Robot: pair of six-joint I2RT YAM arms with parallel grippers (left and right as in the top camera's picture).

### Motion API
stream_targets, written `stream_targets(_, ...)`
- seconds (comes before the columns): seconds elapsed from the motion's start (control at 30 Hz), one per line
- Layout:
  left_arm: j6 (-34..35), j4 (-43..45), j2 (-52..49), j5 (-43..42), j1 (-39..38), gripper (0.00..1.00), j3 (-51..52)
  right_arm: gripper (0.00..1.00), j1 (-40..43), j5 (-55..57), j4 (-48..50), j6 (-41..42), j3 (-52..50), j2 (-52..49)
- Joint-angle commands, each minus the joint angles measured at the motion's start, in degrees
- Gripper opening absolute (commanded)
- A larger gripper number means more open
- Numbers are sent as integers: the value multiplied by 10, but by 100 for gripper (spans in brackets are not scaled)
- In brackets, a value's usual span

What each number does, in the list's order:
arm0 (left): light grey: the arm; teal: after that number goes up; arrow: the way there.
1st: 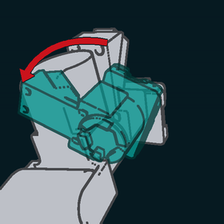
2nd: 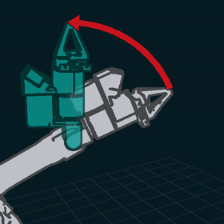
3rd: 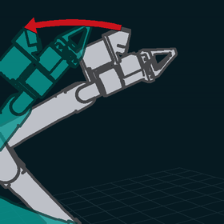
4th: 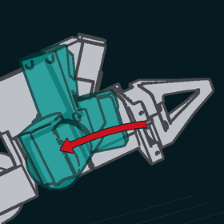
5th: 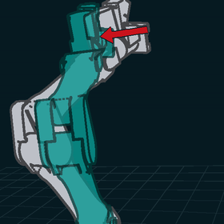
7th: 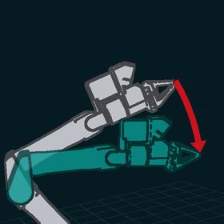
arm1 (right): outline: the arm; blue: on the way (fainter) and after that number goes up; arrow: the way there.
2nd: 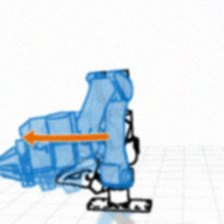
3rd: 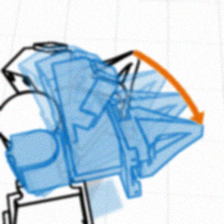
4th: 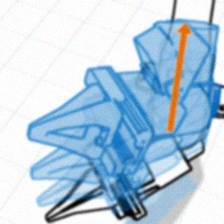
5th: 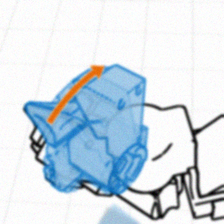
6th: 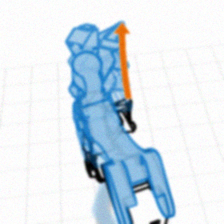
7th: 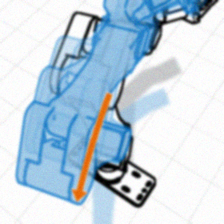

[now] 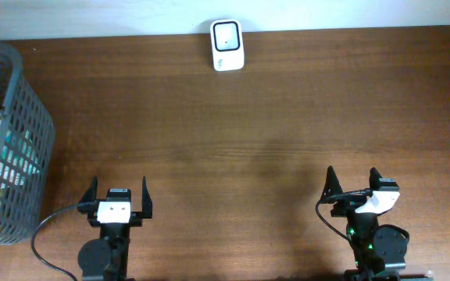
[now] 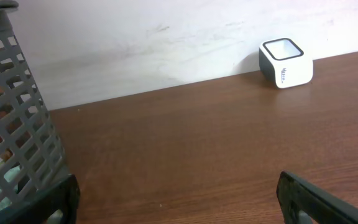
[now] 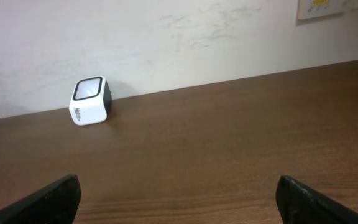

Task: Scan the item barcode

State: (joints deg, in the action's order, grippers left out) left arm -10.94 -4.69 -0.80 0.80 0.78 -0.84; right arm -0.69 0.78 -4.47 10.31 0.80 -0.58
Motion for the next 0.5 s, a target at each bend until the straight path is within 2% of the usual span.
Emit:
stream_targets(0.0,-7,-1,4,-6,0,99,3,99,-4,-1,-1,-2,-5,3)
stream_targets(0.47,-8,0,5,5,0,99,3,99,-4,-1,-1,-2,-5,3)
